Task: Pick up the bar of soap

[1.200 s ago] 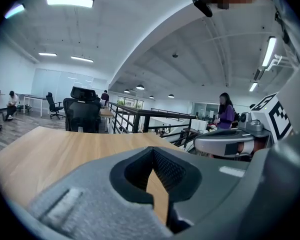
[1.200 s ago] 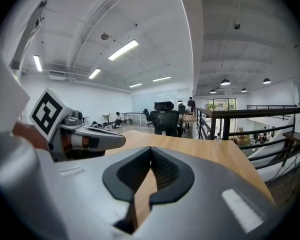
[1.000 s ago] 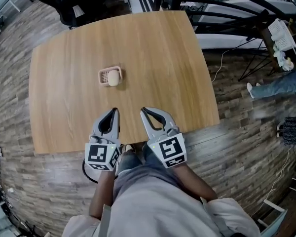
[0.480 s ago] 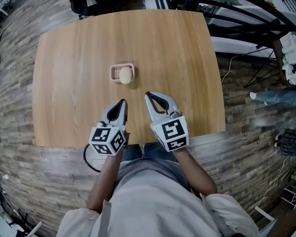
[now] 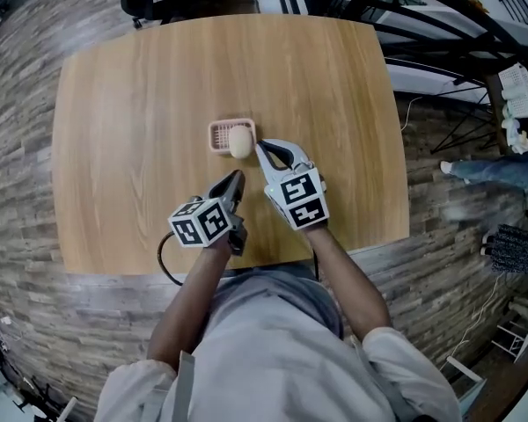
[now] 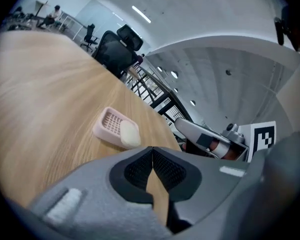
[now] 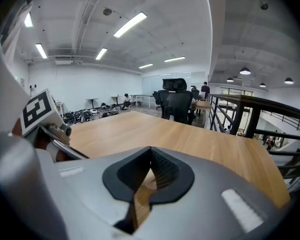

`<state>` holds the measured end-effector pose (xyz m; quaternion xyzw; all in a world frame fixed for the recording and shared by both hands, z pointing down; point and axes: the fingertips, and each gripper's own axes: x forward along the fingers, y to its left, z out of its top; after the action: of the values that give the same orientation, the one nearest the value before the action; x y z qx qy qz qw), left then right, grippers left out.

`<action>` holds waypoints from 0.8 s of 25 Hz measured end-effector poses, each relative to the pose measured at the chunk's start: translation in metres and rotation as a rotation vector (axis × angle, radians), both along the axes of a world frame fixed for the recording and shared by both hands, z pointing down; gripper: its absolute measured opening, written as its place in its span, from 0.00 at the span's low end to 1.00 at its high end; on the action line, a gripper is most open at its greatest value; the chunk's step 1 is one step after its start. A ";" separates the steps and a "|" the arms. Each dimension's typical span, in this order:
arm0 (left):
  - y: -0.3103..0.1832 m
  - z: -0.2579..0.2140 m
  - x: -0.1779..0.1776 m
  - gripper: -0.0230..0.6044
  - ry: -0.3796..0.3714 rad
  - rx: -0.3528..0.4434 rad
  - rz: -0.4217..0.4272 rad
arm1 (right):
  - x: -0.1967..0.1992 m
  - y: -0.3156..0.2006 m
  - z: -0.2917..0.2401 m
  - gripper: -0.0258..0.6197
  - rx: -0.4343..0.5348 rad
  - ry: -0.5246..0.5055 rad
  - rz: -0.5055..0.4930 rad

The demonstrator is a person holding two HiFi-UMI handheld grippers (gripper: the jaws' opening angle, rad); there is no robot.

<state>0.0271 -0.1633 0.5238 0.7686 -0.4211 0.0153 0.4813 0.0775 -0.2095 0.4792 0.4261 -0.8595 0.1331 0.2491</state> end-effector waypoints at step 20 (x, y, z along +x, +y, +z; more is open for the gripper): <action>-0.031 0.050 0.013 0.24 0.367 -0.235 -0.148 | -0.010 -0.049 0.087 0.04 -0.238 0.030 0.063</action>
<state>0.0402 -0.1943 0.5736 0.6643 -0.3771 -0.1113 0.6358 0.0673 -0.2587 0.5662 0.4222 -0.8200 0.2357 0.3063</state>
